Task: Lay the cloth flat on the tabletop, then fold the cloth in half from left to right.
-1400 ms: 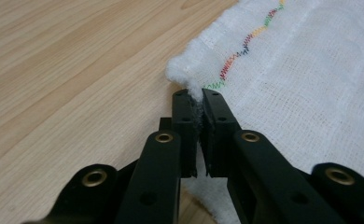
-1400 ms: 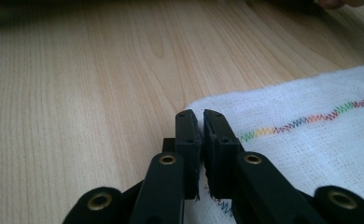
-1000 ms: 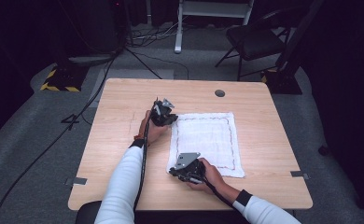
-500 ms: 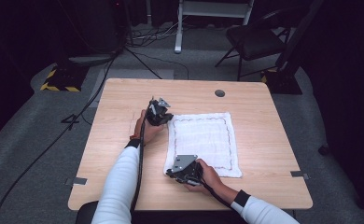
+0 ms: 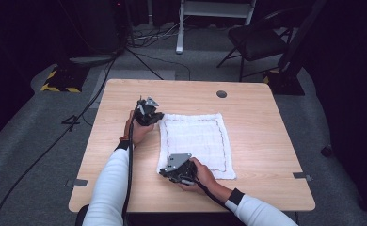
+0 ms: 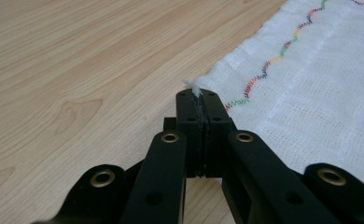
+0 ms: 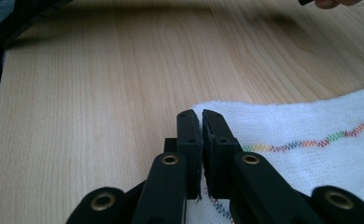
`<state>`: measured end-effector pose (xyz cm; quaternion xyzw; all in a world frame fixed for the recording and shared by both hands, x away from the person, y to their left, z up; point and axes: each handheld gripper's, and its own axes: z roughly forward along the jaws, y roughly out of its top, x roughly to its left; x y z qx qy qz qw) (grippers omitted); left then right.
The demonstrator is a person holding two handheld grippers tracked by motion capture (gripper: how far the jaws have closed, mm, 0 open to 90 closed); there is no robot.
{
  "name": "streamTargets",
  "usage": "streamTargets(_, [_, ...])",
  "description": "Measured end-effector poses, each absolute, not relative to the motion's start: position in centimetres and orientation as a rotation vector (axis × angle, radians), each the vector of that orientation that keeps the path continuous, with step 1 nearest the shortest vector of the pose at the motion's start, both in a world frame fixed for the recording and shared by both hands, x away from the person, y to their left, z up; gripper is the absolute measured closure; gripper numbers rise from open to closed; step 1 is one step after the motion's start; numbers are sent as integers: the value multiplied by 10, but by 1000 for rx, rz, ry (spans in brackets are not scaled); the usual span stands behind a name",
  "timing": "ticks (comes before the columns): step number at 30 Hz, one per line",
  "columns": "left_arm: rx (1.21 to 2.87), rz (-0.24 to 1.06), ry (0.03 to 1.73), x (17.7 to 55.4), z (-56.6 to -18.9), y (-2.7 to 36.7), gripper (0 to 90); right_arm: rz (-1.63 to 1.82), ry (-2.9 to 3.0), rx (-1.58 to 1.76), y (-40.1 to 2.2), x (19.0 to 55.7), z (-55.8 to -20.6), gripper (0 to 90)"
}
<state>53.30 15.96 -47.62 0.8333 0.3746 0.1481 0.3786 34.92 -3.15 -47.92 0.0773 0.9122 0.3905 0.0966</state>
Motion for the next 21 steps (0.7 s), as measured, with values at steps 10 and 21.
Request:
streamTargets(10, [2074,379,978,528,-474,175,883,1173,2685,208,-29,348,-474,864])
streamTargets(21, [2067,394,988,523,-473,179,884,1194,2681,175,-26,349,-469,864])
